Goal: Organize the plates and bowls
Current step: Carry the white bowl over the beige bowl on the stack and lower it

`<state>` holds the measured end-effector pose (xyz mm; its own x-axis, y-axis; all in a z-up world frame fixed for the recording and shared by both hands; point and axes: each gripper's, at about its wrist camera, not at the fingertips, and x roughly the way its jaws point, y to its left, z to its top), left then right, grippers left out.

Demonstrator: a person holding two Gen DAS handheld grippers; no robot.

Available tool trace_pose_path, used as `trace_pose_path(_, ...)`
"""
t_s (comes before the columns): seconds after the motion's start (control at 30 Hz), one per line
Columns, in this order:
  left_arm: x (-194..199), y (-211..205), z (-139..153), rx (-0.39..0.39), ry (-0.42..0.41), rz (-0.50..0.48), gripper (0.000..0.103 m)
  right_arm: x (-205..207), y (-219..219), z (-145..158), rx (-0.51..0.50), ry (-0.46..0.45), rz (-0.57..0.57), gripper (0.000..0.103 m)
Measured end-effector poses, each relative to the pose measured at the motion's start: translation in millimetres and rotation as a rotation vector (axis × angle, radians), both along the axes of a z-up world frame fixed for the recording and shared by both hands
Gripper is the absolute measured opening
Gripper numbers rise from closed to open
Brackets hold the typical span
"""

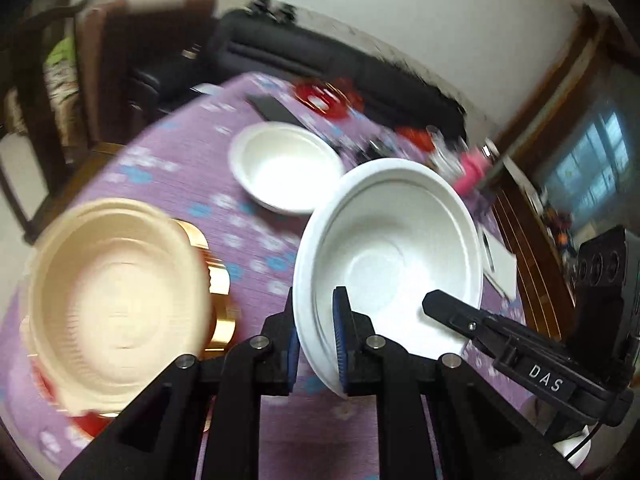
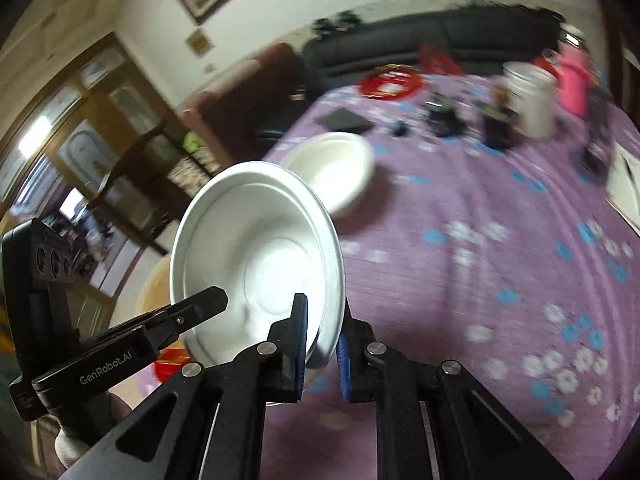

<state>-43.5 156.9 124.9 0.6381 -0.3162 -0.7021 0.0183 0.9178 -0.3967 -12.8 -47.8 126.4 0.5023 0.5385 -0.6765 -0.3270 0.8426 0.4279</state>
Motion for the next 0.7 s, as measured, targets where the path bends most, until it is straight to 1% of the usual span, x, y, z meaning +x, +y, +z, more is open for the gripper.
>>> trace_pose_path(0.1,-13,32,7,-0.002,-0.024,0.081,0.013,1,43,7,0.0,-0.016,0.073,0.015)
trace_pose_path(0.13,-18,47,9,0.0,-0.031,0.117,0.013,1,55,8,0.0,-0.017,0.093,0.015)
trace_pose_path(0.2,-22,65,9,0.004,-0.038,0.159,0.013,2,80,7,-0.009,-0.017,0.132,0.015)
trace_pose_path(0.27,-26,84,6,0.016,-0.036,0.204,0.013,5,101,4,-0.019,-0.009,0.156,0.015)
trace_pose_path(0.37,-29,103,-4,0.041,-0.019,0.255,0.013,7,130,-4,-0.041,0.005,0.183,0.015)
trace_pose_path(0.47,-27,115,-15,0.047,0.011,0.282,0.013,9,148,-13,-0.082,0.004,0.189,0.015)
trace_pose_path(0.6,-25,131,-27,0.029,0.051,0.311,0.014,12,163,-25,-0.109,0.029,0.201,0.015)
trace_pose_path(0.63,-25,134,-29,0.03,0.056,0.321,0.016,12,166,-28,-0.119,0.032,0.201,0.015)
trace_pose_path(0.7,-25,140,-30,0.03,0.055,0.327,0.025,15,168,-30,-0.135,0.027,0.198,0.015)
